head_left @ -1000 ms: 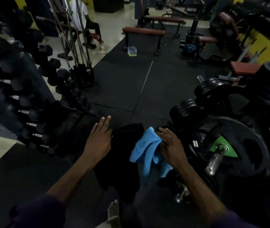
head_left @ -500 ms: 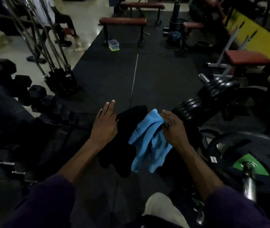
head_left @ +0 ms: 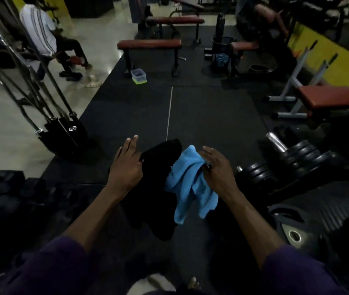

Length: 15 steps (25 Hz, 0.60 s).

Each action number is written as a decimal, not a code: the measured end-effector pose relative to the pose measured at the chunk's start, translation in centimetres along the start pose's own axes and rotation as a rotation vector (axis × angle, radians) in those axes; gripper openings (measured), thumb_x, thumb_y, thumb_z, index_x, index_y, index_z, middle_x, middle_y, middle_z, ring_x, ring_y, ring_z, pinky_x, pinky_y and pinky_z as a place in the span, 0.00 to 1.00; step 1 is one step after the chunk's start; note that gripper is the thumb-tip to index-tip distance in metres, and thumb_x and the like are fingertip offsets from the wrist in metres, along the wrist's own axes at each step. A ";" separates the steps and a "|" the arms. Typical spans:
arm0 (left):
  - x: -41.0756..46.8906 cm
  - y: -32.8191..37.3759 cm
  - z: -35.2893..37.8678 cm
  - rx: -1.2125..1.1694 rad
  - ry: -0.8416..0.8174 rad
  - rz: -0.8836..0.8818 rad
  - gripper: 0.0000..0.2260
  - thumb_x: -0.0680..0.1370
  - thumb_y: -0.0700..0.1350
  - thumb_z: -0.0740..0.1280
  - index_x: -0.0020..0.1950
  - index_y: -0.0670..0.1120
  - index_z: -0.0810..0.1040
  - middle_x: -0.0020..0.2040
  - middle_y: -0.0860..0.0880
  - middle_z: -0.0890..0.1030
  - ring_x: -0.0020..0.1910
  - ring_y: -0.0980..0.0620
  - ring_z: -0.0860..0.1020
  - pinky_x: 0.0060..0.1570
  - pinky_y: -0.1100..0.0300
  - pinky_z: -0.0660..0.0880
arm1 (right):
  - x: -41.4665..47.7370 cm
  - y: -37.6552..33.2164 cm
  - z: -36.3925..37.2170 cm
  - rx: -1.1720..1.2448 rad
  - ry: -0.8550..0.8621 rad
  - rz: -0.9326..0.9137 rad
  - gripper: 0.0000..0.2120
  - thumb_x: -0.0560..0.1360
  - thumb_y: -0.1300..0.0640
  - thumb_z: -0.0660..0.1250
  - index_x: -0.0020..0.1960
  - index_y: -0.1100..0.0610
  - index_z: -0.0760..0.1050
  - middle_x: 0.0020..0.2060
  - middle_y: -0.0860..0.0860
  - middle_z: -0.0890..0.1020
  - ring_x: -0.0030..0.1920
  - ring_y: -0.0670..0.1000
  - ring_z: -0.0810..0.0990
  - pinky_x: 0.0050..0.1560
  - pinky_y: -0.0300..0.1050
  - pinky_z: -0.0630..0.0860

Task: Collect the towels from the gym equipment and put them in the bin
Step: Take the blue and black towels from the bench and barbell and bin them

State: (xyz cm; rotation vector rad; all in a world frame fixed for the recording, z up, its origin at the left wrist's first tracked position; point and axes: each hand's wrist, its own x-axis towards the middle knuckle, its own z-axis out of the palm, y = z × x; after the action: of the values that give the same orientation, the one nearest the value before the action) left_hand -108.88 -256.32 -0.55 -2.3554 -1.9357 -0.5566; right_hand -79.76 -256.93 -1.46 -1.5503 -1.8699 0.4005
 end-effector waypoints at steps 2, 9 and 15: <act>4.5 -0.7 1.2 0.033 0.021 0.008 0.16 0.78 0.46 0.57 0.52 0.36 0.79 0.78 0.39 0.61 0.77 0.39 0.60 0.71 0.42 0.63 | 4.4 0.8 0.5 -0.024 -0.006 -0.015 0.22 0.74 0.68 0.63 0.66 0.58 0.78 0.69 0.55 0.76 0.71 0.55 0.72 0.73 0.49 0.65; 18.9 -3.8 6.3 -0.045 -0.023 0.007 0.15 0.77 0.41 0.55 0.49 0.34 0.79 0.77 0.36 0.60 0.77 0.36 0.59 0.70 0.41 0.63 | 18.4 5.7 3.2 -0.079 -0.011 0.017 0.21 0.78 0.64 0.61 0.69 0.52 0.75 0.75 0.50 0.68 0.75 0.49 0.66 0.69 0.36 0.59; 33.7 -6.9 11.0 -0.101 -0.087 0.061 0.22 0.80 0.46 0.49 0.54 0.36 0.78 0.79 0.36 0.56 0.79 0.40 0.55 0.74 0.45 0.60 | 31.8 9.3 6.1 -0.101 0.003 0.057 0.24 0.76 0.67 0.63 0.70 0.52 0.74 0.77 0.50 0.66 0.77 0.51 0.61 0.76 0.47 0.62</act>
State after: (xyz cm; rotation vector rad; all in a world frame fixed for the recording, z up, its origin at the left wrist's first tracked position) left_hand -107.57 -220.24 -2.06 -2.5313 -1.9063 -0.5701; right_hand -79.14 -223.22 -2.27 -1.6732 -1.8731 0.3333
